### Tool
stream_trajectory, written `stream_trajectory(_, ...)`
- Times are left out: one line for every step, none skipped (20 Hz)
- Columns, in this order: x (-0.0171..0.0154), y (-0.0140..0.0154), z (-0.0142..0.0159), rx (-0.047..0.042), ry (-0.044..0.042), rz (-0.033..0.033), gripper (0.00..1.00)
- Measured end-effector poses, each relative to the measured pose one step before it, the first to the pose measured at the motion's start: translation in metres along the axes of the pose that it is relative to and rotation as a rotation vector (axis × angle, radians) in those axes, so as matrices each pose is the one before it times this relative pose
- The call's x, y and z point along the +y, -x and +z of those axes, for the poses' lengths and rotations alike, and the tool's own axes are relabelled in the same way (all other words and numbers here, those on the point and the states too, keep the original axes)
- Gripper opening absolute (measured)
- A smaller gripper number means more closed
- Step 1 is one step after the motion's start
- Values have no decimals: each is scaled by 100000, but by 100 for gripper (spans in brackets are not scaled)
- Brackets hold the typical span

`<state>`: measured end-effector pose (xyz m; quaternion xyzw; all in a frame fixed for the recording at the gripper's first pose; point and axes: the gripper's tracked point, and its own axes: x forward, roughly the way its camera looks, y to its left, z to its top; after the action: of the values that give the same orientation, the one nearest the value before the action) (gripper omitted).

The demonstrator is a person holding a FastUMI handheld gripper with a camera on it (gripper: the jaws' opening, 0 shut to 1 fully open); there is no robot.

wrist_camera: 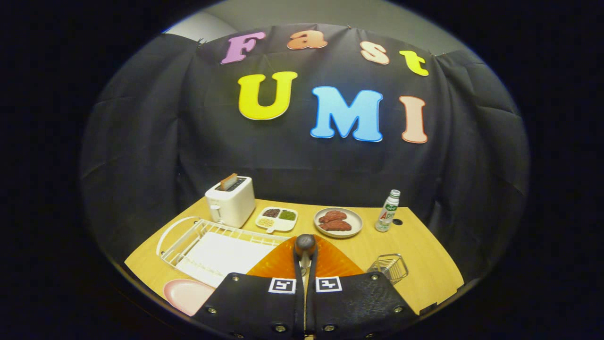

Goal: Take the plate from the dish rack, then take the spoon from the basket and place it into the plate.

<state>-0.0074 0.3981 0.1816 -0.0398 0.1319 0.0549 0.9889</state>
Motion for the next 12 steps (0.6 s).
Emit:
stream_trajectory(1860, 207, -123, 373, -176, 2764, 1)
stream_trajectory(1756, 203, -210, 419, -25, 2488, 1)
stream_trajectory(1604, 227, -219, 338, 390, 2448, 1)
stream_trajectory(1569, 280, -149, 380, 789, 2258, 1)
stream_trajectory(1397, 25, -316, 482, 1358, 2087, 1)
stream_trajectory(1297, 134, -248, 469, 1461, 1664, 1)
stream_trajectory(1181, 120, -285, 455, 1115, 1670, 1)
stream_trajectory(1302, -124, -514, 801, 683, 1842, 1)
stream_trajectory(1200, -24, -608, 1221, 394, 2154, 1)
stream_trajectory(1229, -67, -704, 1340, 455, 2122, 1)
stream_trajectory(1113, -110, -790, 1466, 692, 1901, 1)
stream_trajectory(1052, -161, -761, 1591, 681, 1791, 1)
